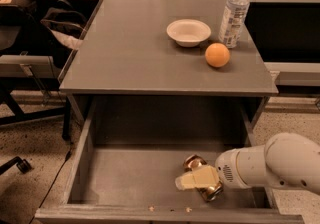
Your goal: Place orange can into top drawer
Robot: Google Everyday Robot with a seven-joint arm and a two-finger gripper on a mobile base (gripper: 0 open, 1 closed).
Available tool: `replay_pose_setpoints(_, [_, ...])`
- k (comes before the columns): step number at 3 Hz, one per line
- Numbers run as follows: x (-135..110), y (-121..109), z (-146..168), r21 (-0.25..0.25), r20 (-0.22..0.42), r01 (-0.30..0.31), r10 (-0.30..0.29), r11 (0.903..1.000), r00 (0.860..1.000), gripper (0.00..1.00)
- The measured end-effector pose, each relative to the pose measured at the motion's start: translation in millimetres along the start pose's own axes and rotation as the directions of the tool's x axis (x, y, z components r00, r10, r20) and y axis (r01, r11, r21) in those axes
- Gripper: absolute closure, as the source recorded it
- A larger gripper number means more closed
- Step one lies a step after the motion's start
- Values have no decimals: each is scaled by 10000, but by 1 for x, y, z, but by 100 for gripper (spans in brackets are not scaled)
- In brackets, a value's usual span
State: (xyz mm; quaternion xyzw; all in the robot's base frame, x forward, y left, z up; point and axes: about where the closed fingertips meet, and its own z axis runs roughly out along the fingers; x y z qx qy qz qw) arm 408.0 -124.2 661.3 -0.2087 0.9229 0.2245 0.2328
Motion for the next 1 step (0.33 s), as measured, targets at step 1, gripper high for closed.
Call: replay_pose_setpoints(1, [0,0,0,0,0,0,0,10000,10000,0])
